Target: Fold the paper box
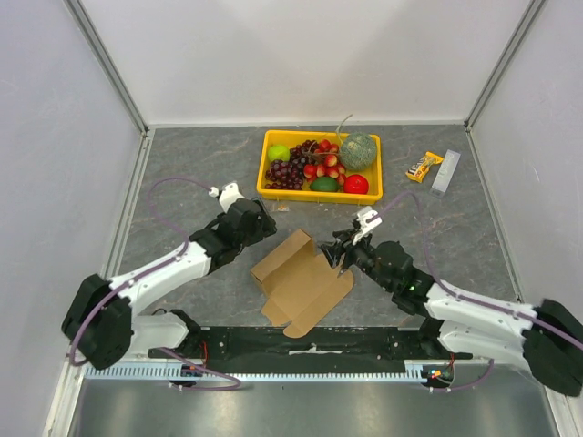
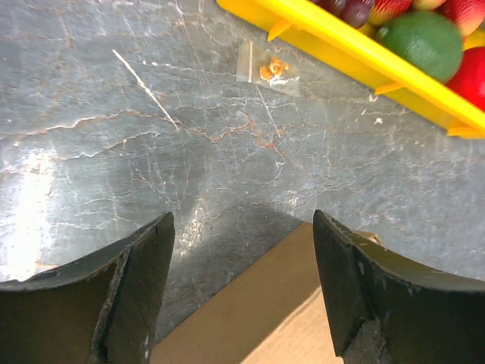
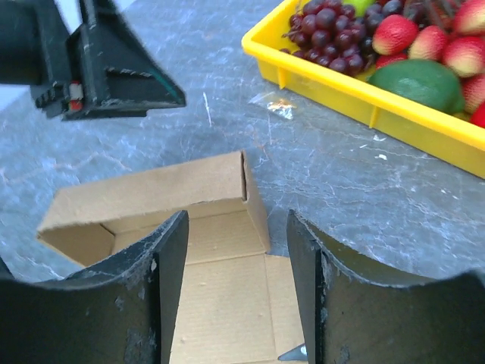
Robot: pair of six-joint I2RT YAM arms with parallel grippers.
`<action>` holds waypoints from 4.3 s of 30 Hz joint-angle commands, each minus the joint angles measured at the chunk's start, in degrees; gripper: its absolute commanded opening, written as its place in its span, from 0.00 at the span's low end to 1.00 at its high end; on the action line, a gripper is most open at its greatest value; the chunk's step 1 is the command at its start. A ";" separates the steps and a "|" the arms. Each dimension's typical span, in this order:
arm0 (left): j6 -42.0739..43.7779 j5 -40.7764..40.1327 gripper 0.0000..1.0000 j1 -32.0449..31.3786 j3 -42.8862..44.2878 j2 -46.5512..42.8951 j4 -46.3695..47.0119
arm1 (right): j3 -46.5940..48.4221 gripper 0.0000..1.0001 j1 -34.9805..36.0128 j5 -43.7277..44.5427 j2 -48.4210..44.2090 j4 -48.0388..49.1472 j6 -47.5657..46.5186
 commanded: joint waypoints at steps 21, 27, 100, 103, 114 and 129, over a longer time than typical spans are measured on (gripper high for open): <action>9.38 10.85 0.84 0.23 1.37 -18.76 -12.75 | 21.05 0.98 0.24 15.41 -12.26 -60.70 30.87; 15.18 12.97 0.84 0.14 0.23 -22.36 -10.47 | 5.69 0.89 0.68 4.07 -22.17 -52.99 51.15; 19.76 15.70 0.82 0.22 -0.65 -19.73 -8.71 | -19.30 0.40 46.91 55.56 20.08 7.93 94.18; 19.85 15.61 0.82 0.14 -0.91 -19.82 -8.71 | -19.13 0.35 46.91 55.82 21.66 10.83 92.59; 19.94 15.70 0.82 0.22 -1.62 -20.17 -8.88 | -17.63 0.14 46.74 55.74 23.69 9.87 92.16; 19.67 15.08 0.82 0.05 -1.00 -20.87 -9.06 | -5.16 0.00 46.91 58.81 4.10 -27.20 82.58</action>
